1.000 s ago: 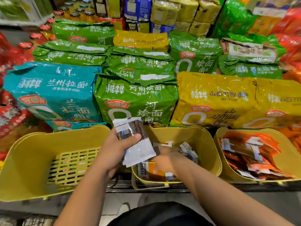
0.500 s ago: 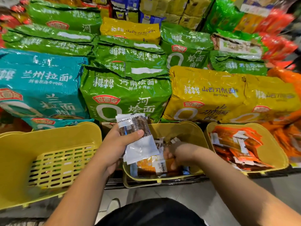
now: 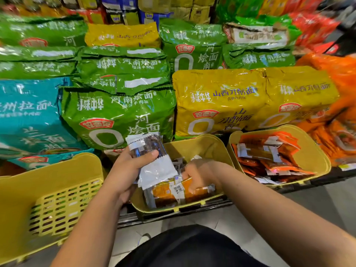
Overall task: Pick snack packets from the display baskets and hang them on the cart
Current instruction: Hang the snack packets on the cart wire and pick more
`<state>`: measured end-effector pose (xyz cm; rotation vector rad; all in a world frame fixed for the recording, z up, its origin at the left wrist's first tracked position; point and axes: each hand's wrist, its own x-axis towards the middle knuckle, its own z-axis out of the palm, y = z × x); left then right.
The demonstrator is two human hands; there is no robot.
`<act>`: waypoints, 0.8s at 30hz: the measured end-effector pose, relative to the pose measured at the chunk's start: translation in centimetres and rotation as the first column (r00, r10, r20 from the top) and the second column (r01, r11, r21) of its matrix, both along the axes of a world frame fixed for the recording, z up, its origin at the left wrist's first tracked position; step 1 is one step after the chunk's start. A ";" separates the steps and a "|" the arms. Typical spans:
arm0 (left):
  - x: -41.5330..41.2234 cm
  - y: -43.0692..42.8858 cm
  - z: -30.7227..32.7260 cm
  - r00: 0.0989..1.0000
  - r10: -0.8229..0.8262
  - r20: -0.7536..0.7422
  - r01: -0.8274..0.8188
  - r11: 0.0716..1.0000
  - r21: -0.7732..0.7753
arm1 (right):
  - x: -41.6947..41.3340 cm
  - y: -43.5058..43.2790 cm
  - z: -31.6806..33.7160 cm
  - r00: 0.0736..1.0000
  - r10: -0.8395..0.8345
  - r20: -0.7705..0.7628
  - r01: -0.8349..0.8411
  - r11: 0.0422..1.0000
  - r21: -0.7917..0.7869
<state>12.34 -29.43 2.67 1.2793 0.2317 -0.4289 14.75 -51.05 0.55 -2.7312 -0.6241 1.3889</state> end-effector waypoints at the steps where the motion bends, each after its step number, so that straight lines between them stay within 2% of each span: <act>1: 0.1 -0.1 -0.1 1.000 0.010 -0.003 -0.010 1.000 0.003 | 0.1 0.2 -0.1 0.999 0.030 0.025 -0.030 0.999 -0.015; 4: 0.1 -0.4 -0.2 1.000 0.031 0.004 -0.031 1.000 0.002 | 0.1 0.2 -0.9 0.995 0.093 0.022 -0.092 0.993 -0.070; 8: 0.1 -0.8 -0.3 0.999 0.038 0.004 -0.038 0.999 -0.009 | 0.2 -0.3 -0.8 0.992 0.119 -0.042 -0.121 0.991 -0.052; 13: 0.3 -1.0 -0.1 0.998 0.056 0.031 -0.055 0.998 -0.016 | 0.2 0.2 -0.5 0.966 0.259 -0.007 -0.258 0.963 -0.074; 18: 0.4 -1.6 0.5 0.997 0.065 0.042 -0.065 0.998 -0.003 | 0.2 0.4 -0.5 0.954 0.293 0.060 -0.290 0.955 -0.054; 21: 0.1 -1.7 0.9 0.996 0.068 0.057 -0.068 0.998 0.005 | 0.8 -0.2 0.8 0.990 0.132 0.055 -0.135 0.990 0.045; 24: 0.0 -1.6 1.4 0.992 0.094 0.081 -0.095 0.995 0.013 | 1.9 -2.0 2.7 0.991 0.066 0.116 -0.085 0.982 0.168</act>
